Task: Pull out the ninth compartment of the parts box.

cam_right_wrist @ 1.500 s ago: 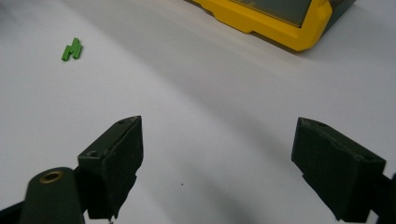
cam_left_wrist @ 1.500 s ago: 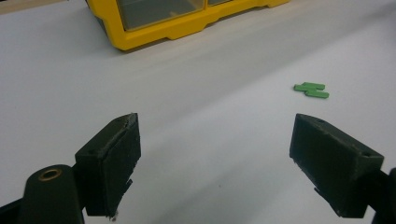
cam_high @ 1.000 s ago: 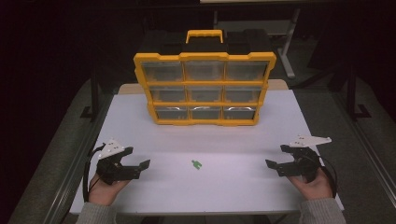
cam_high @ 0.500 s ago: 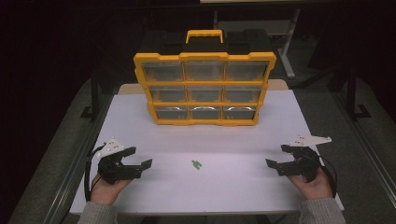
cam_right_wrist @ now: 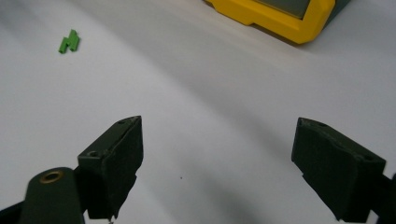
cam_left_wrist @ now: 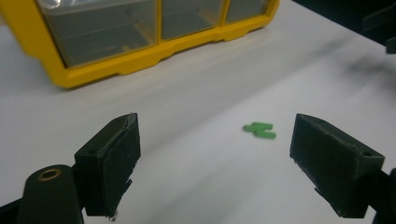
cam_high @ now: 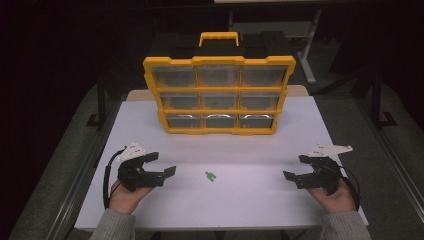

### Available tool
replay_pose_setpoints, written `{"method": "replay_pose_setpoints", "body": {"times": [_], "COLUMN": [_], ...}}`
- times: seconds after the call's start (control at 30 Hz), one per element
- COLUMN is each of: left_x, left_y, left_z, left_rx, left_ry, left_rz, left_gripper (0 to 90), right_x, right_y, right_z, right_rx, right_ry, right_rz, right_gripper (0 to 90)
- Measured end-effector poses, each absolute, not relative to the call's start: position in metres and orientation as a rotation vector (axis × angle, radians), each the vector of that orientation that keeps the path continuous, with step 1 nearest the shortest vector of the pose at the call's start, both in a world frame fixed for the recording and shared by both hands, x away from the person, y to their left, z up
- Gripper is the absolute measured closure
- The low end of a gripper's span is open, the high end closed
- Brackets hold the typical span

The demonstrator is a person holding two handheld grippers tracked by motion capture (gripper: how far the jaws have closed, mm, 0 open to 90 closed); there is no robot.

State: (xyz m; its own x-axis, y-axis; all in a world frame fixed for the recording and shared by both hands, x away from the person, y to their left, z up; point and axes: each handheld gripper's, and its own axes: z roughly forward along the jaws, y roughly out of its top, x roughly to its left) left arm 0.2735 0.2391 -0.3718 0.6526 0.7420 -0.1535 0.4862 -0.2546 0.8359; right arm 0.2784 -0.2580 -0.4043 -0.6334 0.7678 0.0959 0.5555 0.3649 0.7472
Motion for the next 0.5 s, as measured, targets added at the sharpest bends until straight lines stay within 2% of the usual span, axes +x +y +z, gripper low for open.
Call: {"method": "replay_pose_setpoints", "body": {"times": [0.5], "left_x": [0.295], "left_y": [0.172], "left_z": [-0.377], "left_rx": [1.894], "left_ry": [0.907], "left_rz": [0.166], "left_gripper": [18.9], "right_x": [0.279], "right_y": [-0.255], "right_z": [-0.406], "right_rx": [1.151], "right_ry": [2.380], "right_rz": [1.113], "right_gripper": [17.3]}}
